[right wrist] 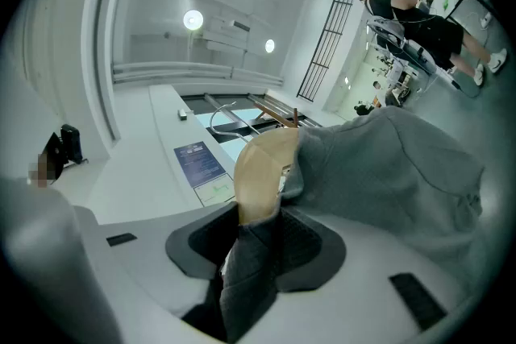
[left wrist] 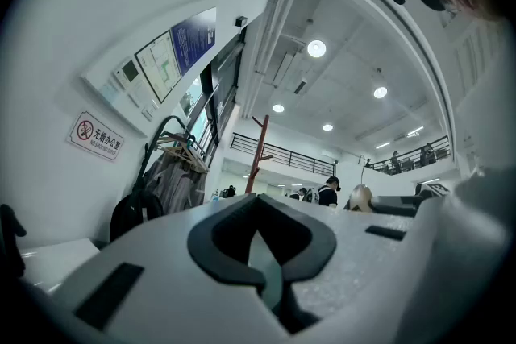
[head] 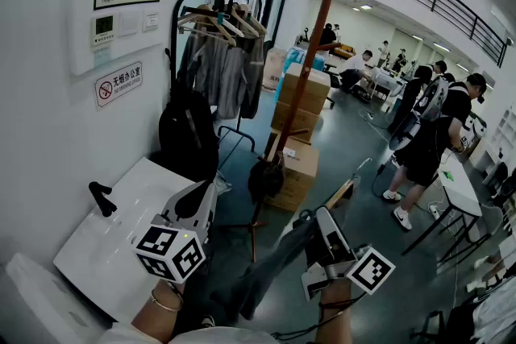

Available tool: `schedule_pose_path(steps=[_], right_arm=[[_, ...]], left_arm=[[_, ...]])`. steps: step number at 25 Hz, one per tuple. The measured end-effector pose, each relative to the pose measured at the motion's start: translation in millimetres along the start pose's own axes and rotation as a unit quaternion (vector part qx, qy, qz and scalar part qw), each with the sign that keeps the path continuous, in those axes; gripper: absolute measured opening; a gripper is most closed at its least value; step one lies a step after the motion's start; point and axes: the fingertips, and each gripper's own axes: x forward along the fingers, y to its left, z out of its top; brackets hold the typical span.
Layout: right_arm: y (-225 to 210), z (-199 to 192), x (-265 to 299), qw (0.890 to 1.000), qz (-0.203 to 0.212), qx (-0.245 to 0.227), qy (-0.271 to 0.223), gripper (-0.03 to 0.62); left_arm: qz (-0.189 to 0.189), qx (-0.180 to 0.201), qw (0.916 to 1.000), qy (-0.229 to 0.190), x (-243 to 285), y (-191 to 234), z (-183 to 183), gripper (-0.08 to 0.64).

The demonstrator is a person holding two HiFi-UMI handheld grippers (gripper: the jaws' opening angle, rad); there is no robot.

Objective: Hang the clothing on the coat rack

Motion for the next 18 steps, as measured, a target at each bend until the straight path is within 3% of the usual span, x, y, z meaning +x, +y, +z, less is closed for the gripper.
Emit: schedule_pose_path(steps=[5, 11, 18], right_arm=[[-5, -1, 1, 1.0, -0.002, 0.001, 0.006, 0.156], [-6, -21, 20, 0.998, 0.012, 0.014, 0.061, 0.158], [-14, -52, 59, 0.994, 0.018, 0.048, 0.099, 0.158]], left_arm=[[-0.005, -0.002, 1.0, -0.002, 3, -1, -1, 0.008], [-0.002, -0.001, 0.9999, 0.012, 9, 4, -8, 0.008], [0.024, 0.005, 0.9997, 0.01, 12, 37, -4, 0.008]])
